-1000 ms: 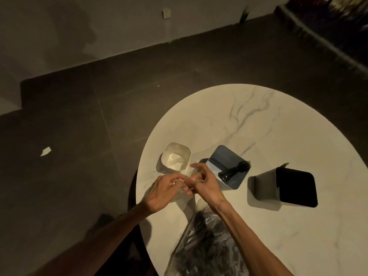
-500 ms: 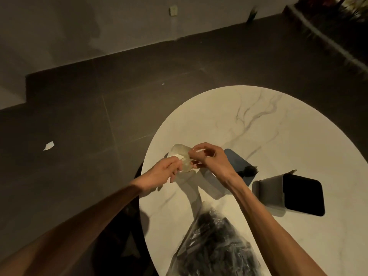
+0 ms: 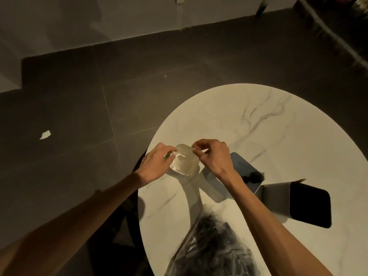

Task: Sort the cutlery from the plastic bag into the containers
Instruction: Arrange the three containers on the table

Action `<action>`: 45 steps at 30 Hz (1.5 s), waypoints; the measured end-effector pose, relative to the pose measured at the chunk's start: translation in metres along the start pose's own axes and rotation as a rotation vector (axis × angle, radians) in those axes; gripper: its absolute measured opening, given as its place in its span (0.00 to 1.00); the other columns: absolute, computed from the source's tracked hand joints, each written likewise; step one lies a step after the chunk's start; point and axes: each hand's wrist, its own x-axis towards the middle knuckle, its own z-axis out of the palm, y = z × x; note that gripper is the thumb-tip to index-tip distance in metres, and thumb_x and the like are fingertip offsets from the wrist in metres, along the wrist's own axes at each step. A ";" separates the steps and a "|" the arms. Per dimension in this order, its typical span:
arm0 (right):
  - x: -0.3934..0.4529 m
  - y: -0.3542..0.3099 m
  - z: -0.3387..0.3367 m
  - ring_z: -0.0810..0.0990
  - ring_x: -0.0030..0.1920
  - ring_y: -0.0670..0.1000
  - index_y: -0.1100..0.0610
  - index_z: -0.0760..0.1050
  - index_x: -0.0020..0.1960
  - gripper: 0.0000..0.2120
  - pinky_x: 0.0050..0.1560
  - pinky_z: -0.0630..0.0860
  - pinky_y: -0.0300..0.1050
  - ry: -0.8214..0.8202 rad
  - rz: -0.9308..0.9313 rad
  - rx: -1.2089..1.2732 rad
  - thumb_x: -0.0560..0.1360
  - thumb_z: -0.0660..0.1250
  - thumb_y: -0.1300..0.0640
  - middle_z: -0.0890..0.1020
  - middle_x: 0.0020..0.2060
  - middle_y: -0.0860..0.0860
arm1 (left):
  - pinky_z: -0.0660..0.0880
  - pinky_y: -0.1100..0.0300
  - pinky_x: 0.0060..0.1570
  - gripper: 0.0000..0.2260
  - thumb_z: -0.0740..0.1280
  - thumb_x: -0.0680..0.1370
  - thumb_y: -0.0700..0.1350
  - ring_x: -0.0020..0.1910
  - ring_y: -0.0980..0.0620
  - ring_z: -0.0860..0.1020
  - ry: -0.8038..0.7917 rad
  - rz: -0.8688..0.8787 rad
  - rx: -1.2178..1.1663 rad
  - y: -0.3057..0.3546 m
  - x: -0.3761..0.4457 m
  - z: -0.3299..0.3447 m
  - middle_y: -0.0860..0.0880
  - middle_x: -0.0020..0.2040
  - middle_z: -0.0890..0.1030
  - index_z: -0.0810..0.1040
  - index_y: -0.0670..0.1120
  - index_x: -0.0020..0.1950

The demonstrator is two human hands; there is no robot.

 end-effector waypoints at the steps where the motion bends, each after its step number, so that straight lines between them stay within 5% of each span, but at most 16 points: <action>1: 0.001 0.000 0.005 0.85 0.41 0.48 0.50 0.85 0.48 0.04 0.50 0.81 0.45 0.011 -0.005 -0.062 0.76 0.72 0.55 0.87 0.44 0.48 | 0.77 0.51 0.58 0.11 0.62 0.83 0.48 0.50 0.51 0.79 0.031 -0.019 0.008 -0.001 0.002 -0.001 0.52 0.56 0.76 0.79 0.56 0.62; 10: 0.009 0.015 0.054 0.84 0.46 0.58 0.56 0.82 0.53 0.07 0.52 0.81 0.51 -0.160 0.015 -0.164 0.76 0.69 0.63 0.86 0.47 0.56 | 0.78 0.51 0.52 0.11 0.63 0.79 0.38 0.41 0.50 0.78 0.067 -0.037 -0.010 -0.009 0.006 0.012 0.50 0.49 0.75 0.83 0.49 0.55; 17: 0.008 0.020 0.053 0.84 0.45 0.63 0.57 0.80 0.62 0.16 0.49 0.83 0.54 -0.171 0.000 -0.241 0.75 0.69 0.65 0.84 0.53 0.60 | 0.79 0.50 0.52 0.11 0.62 0.80 0.37 0.44 0.48 0.79 0.083 -0.028 -0.040 -0.010 0.004 0.012 0.49 0.50 0.77 0.82 0.48 0.55; 22: -0.007 0.020 0.022 0.86 0.42 0.55 0.57 0.82 0.56 0.10 0.49 0.82 0.51 -0.058 -0.006 -0.095 0.77 0.66 0.61 0.86 0.54 0.51 | 0.79 0.49 0.51 0.11 0.62 0.82 0.40 0.45 0.52 0.79 0.086 -0.004 -0.037 -0.003 -0.006 0.015 0.52 0.51 0.77 0.81 0.52 0.55; 28: -0.049 0.021 -0.024 0.84 0.37 0.44 0.54 0.83 0.52 0.07 0.48 0.82 0.47 -0.045 -0.016 -0.020 0.79 0.67 0.56 0.86 0.43 0.46 | 0.75 0.57 0.48 0.10 0.62 0.82 0.43 0.40 0.59 0.76 0.060 0.030 0.006 0.032 -0.029 0.018 0.55 0.51 0.78 0.81 0.54 0.55; 36: -0.132 0.025 -0.076 0.84 0.39 0.48 0.57 0.83 0.51 0.06 0.44 0.83 0.49 0.029 -0.063 0.049 0.79 0.67 0.58 0.86 0.42 0.51 | 0.77 0.53 0.53 0.09 0.63 0.82 0.43 0.43 0.56 0.80 -0.024 0.192 0.055 0.095 -0.077 0.025 0.54 0.55 0.79 0.81 0.54 0.57; 40: -0.183 0.041 -0.096 0.85 0.36 0.47 0.55 0.82 0.53 0.07 0.39 0.83 0.46 0.057 -0.034 0.064 0.79 0.67 0.54 0.86 0.43 0.49 | 0.74 0.66 0.45 0.10 0.63 0.82 0.41 0.42 0.55 0.79 -0.105 0.272 0.092 0.126 -0.109 0.041 0.52 0.54 0.79 0.81 0.50 0.58; 45: -0.248 0.080 -0.109 0.85 0.38 0.47 0.56 0.82 0.55 0.08 0.37 0.83 0.41 0.112 0.078 0.093 0.80 0.67 0.55 0.86 0.45 0.51 | 0.79 0.55 0.54 0.12 0.63 0.81 0.41 0.51 0.52 0.79 -0.313 0.334 0.209 0.159 -0.144 0.081 0.51 0.58 0.78 0.80 0.49 0.62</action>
